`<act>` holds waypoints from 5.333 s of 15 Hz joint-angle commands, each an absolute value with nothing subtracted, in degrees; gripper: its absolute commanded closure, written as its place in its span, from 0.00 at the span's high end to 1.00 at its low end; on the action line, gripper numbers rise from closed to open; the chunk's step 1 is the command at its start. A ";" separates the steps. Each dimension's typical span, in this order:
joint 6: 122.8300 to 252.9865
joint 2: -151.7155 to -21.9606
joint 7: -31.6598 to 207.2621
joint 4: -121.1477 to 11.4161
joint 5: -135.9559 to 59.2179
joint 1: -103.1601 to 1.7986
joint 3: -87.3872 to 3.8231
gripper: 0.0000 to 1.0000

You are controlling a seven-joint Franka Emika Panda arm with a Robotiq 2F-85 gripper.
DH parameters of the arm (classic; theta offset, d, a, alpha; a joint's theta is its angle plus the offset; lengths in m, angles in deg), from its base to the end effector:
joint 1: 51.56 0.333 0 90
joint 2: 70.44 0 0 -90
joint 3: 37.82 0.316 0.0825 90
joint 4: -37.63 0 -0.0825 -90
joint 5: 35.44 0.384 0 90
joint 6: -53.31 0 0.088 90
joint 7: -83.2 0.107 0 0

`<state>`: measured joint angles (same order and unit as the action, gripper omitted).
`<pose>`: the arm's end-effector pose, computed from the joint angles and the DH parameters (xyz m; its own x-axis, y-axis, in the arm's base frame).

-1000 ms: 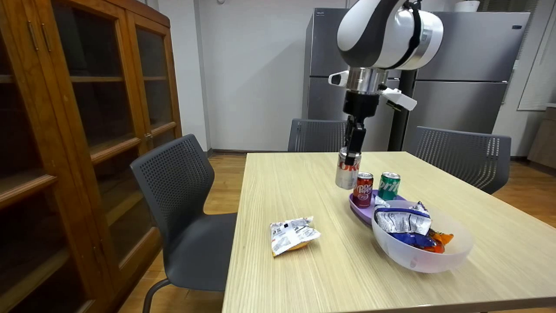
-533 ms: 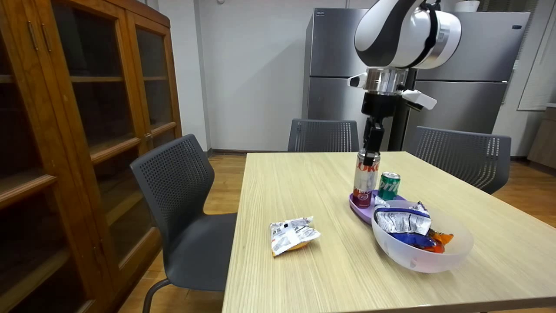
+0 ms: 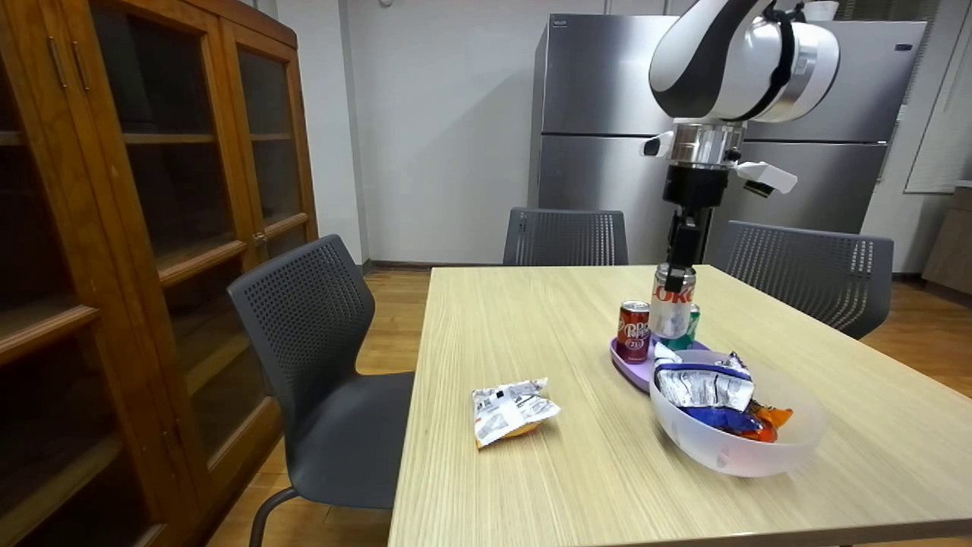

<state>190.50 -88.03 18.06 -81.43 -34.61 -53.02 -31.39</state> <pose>0.5847 0.0496 0.2816 0.3550 0.9338 0.0443 0.9348 -0.3550 -0.0086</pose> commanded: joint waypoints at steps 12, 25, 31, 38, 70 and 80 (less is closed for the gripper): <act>192.21 -91.92 23.85 -78.18 -31.88 -54.62 -32.76 0.41; 199.70 -97.54 32.34 -75.12 -30.63 -55.92 -32.35 0.41; 200.66 -97.95 33.56 -74.80 -30.59 -57.02 -31.32 0.41; 199.57 -95.13 28.71 -76.03 -32.87 -56.42 -28.59 1.00; 196.05 -102.40 21.25 -74.29 -47.72 -39.04 -23.16 1.00; 195.89 -107.24 22.42 -72.30 -48.33 -37.05 -23.33 1.00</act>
<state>196.89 -105.54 19.88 -74.62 -46.49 -38.01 -22.82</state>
